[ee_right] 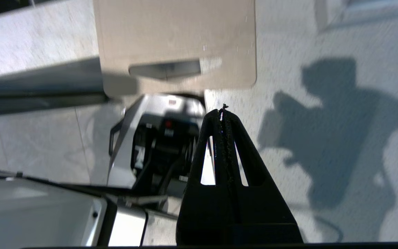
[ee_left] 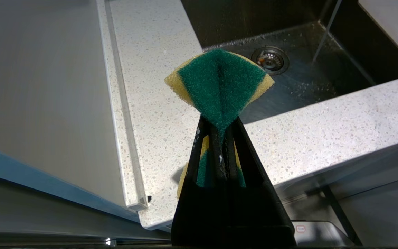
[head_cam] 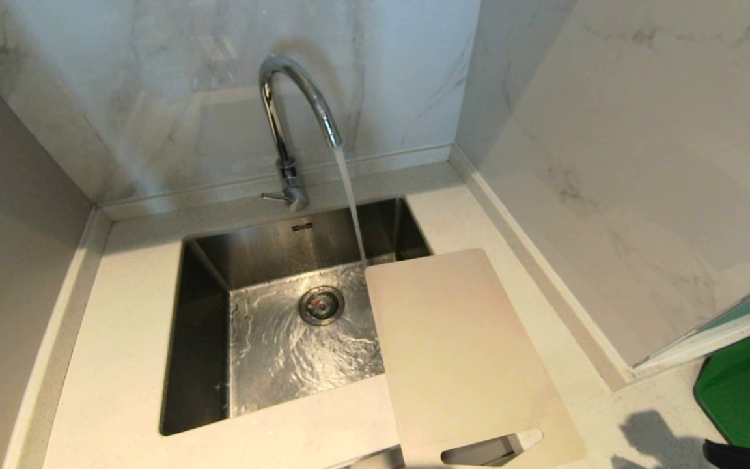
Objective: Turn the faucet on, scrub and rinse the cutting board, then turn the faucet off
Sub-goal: Pick up the cutting board
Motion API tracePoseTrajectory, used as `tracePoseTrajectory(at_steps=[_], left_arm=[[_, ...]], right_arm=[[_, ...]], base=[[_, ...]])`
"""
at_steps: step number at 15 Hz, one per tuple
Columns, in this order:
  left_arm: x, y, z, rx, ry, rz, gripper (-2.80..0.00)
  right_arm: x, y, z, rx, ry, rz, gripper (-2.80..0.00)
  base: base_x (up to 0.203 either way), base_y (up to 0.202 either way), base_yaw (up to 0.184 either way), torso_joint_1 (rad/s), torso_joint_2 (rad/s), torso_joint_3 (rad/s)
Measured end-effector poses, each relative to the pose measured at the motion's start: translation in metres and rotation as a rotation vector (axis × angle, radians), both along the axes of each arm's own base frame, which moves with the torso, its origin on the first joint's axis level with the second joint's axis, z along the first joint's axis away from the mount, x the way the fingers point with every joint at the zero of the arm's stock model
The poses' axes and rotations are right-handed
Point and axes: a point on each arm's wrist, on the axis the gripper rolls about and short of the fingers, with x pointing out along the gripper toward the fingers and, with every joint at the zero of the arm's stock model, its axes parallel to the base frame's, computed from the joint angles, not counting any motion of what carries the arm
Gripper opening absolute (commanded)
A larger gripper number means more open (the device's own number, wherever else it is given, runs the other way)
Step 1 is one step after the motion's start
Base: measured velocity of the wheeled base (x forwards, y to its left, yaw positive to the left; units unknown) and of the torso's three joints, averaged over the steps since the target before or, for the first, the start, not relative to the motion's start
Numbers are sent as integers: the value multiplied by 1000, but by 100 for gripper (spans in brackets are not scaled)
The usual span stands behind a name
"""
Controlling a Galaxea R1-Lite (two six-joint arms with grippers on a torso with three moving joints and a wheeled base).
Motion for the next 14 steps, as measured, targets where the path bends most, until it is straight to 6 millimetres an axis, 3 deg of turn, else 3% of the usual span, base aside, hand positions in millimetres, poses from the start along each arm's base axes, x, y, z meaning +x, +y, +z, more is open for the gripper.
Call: tracePoseTrajectory(at_steps=[7,14], left_arm=[[0,0,0,0,0,0,-280],[0,0,0,0,0,0,-280]], right_arm=[[33,2,-26,2,227,42,-280],[54,17,-45,-32,373,177,-280]], base=[[0,0,0,0,0,0],[0,0,0,0,0,0]])
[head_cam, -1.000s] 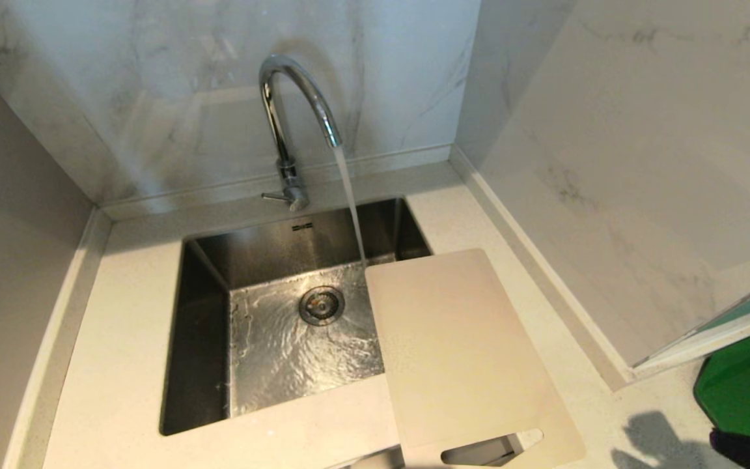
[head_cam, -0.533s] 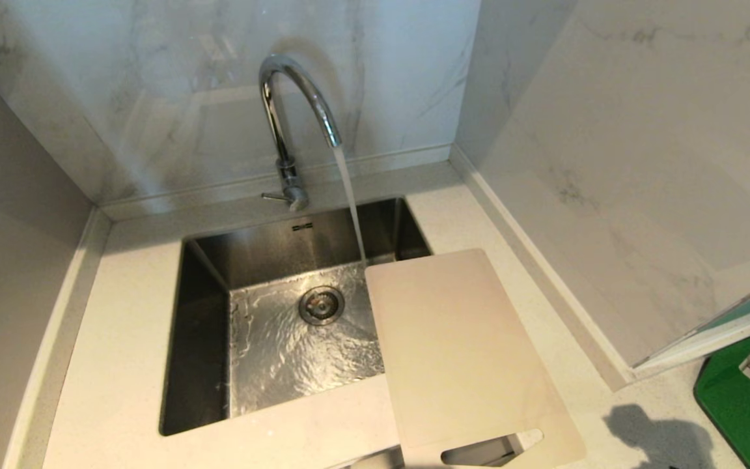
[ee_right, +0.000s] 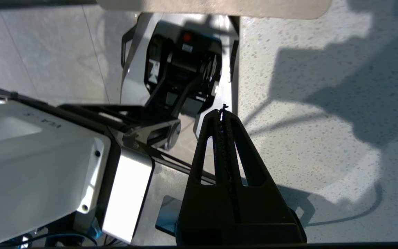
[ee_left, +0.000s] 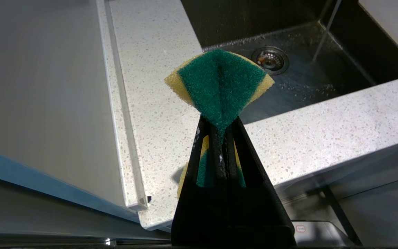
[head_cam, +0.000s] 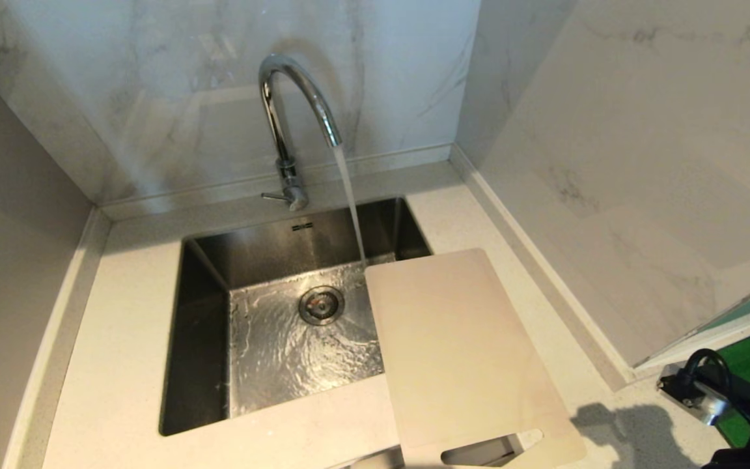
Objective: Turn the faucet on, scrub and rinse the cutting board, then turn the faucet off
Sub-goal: Pick up the cutting board
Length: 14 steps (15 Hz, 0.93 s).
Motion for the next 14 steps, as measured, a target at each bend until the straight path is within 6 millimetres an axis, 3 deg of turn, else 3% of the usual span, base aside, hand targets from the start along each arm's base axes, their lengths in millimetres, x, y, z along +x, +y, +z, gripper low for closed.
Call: tracePoseTrajectory(at_steps=[14], left_arm=[[0,0,0,0,0,0,-280]], right_arm=[[27,14,-17,-1,163,11,-280]], base=[[0,0,0,0,0,0]])
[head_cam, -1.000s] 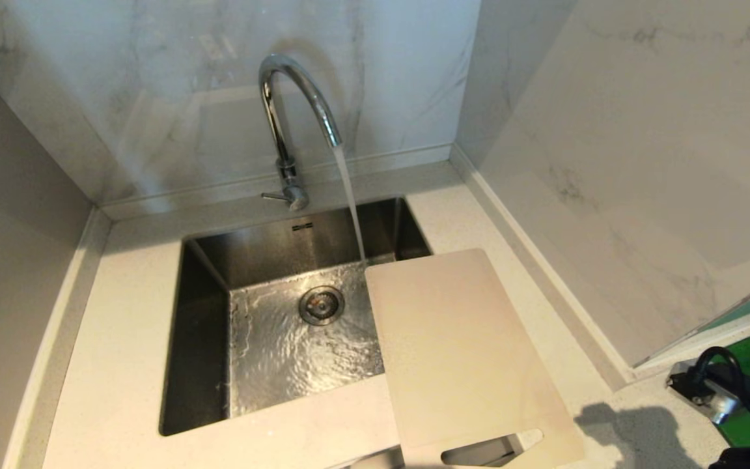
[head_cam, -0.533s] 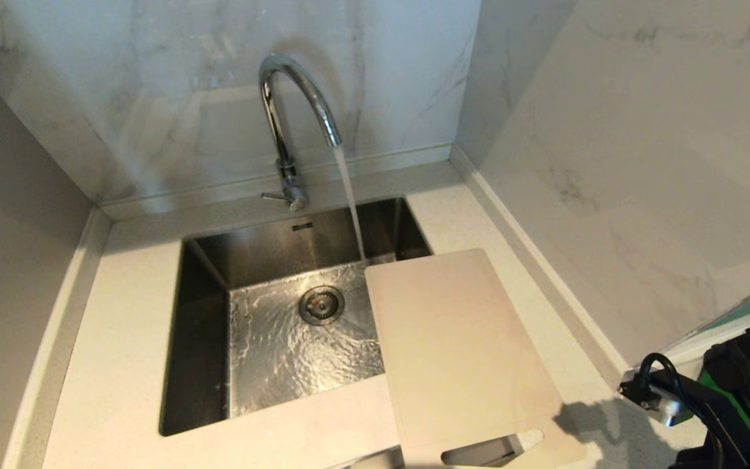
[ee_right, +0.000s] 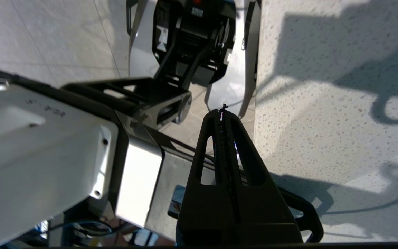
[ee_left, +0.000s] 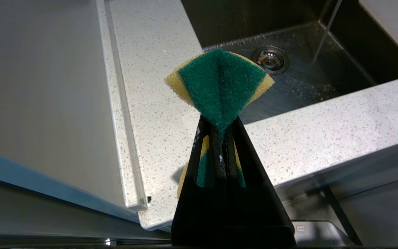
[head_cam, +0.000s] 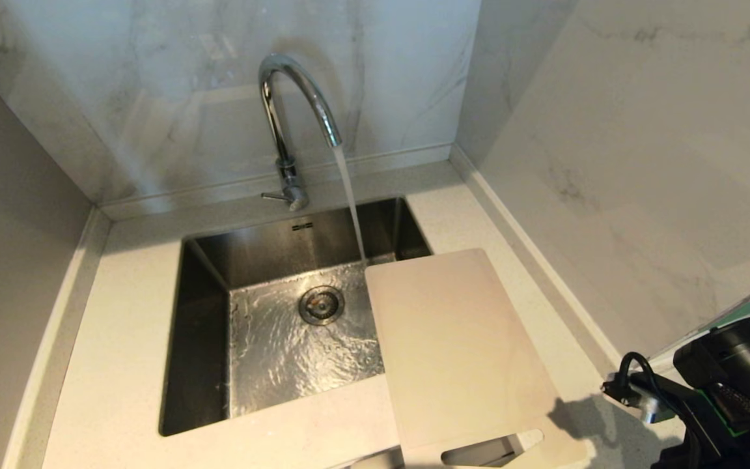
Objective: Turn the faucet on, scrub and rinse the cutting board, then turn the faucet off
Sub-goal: Pick up the cutting board
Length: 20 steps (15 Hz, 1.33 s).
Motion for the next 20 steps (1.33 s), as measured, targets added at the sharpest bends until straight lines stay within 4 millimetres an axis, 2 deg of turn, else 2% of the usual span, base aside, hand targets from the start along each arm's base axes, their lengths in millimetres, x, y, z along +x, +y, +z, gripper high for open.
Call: tracePoseTrajectory(at_steps=[6,10,15,20], left_arm=[[0,0,0,0,0,0,-280],[0,0,0,0,0,0,-280],[0,0,0,0,0,0,-280],[0,0,0,0,0,0,-280]], right_arm=[[8,9,5,35,42,-128,-280],[22,27,15,86,91,-301,-280],[42,58,-1,-32,133,-636,-280],[47,66,-3,-13,183,-761,-280]], base=[[0,0,0,0,0,0],[0,0,0,0,0,0],[0,0,0,0,0,0],[0,0,0,0,0,0]])
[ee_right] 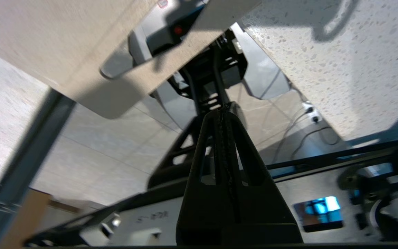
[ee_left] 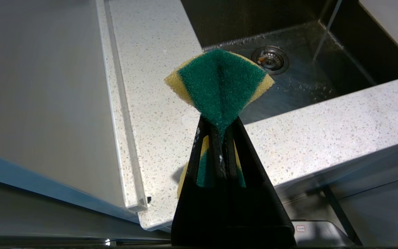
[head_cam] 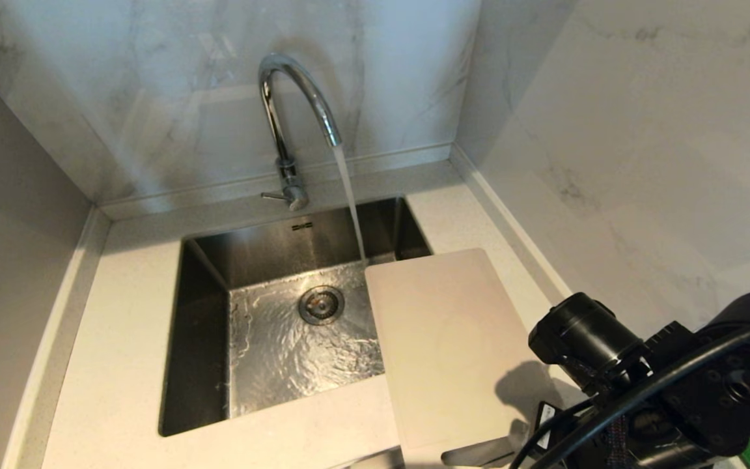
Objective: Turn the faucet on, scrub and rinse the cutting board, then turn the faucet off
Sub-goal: Pick up the cutting board
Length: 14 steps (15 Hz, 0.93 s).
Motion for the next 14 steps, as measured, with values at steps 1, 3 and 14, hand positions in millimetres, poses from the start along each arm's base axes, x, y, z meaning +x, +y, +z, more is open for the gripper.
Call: tracePoseTrajectory(at_steps=[1,3,14], left_arm=[[0,0,0,0,0,0,-280],[0,0,0,0,0,0,-280],[0,0,0,1,0,0,-280]], right_arm=[[2,1,1,14,2,-44,-280],[6,3,0,40,11,-131,-280],[9,7,-11,53,59,-257,-280]], base=[[0,0,0,0,0,0],[0,0,0,0,0,0],[0,0,0,0,0,0]])
